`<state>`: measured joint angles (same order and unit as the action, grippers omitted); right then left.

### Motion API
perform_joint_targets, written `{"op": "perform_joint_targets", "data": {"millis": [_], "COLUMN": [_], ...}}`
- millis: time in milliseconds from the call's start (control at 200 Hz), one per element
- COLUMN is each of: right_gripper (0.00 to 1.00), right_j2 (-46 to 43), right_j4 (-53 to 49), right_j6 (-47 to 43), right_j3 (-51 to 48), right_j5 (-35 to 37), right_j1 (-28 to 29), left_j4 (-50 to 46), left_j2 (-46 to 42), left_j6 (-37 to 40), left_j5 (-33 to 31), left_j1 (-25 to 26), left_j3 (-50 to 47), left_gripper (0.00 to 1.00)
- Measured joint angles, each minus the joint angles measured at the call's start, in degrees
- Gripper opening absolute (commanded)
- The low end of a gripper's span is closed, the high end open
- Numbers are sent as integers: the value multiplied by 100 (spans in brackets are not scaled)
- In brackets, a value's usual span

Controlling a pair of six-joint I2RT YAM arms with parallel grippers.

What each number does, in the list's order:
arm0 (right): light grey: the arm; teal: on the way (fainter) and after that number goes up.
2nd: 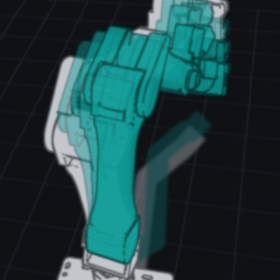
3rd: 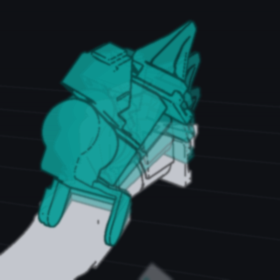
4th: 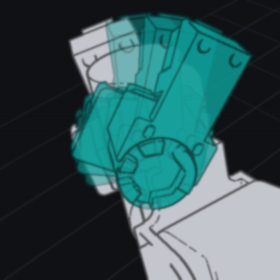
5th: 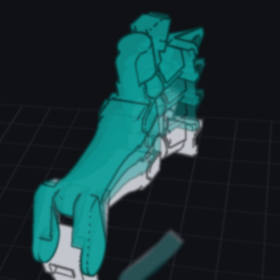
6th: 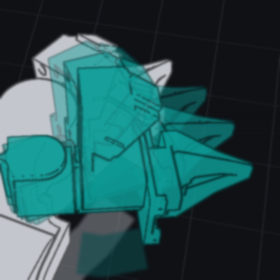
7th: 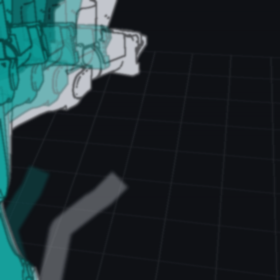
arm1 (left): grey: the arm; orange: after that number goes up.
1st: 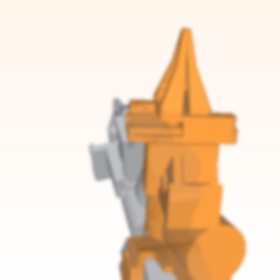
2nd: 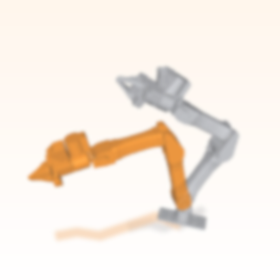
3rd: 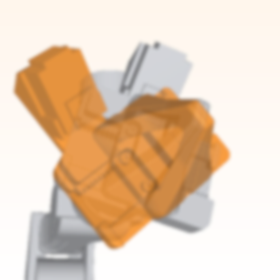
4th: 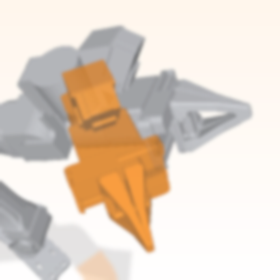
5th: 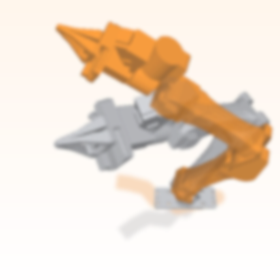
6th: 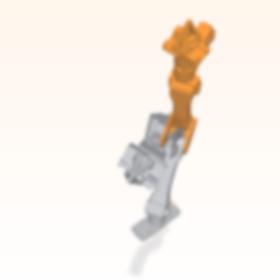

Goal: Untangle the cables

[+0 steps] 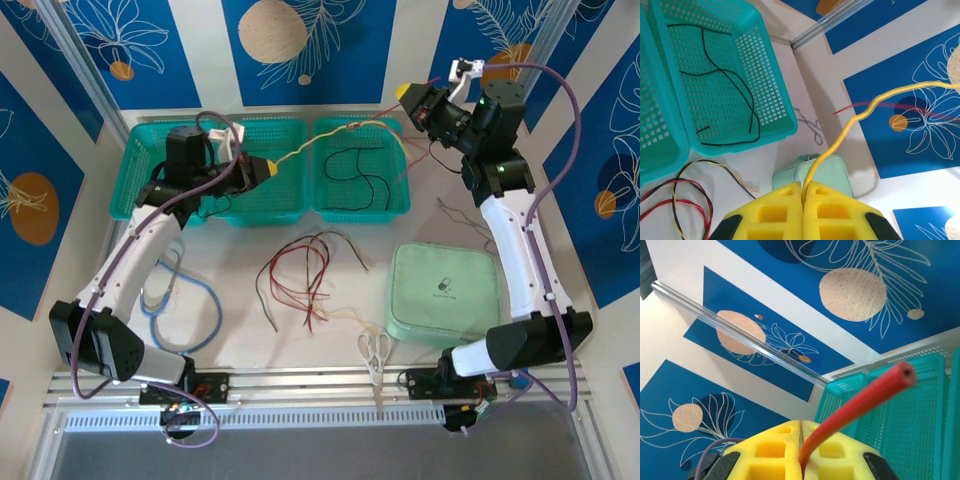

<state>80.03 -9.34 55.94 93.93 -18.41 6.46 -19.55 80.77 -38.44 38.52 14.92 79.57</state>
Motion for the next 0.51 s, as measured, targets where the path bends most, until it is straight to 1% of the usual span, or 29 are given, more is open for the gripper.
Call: {"op": "perform_joint_targets", "data": {"millis": [155,330,505], "right_gripper": [0,0,0], "right_j2": [-426,-695,-907], "right_j4": [24,-59,-181], "right_j6": [-4,-72,-173], "right_j3": [-382,-444,-581], "right_j5": [7,-131,-269], "right_j1": [-225,-354,-492], "left_j4": [-52,-197,-254], "left_j2": [-11,11,13], "left_j6": [146,310,431], "left_j5": [140,304,498], "left_j1": [-170,-280,-570], "left_j3": [13,199,295], "left_gripper": [0,0,0]}}
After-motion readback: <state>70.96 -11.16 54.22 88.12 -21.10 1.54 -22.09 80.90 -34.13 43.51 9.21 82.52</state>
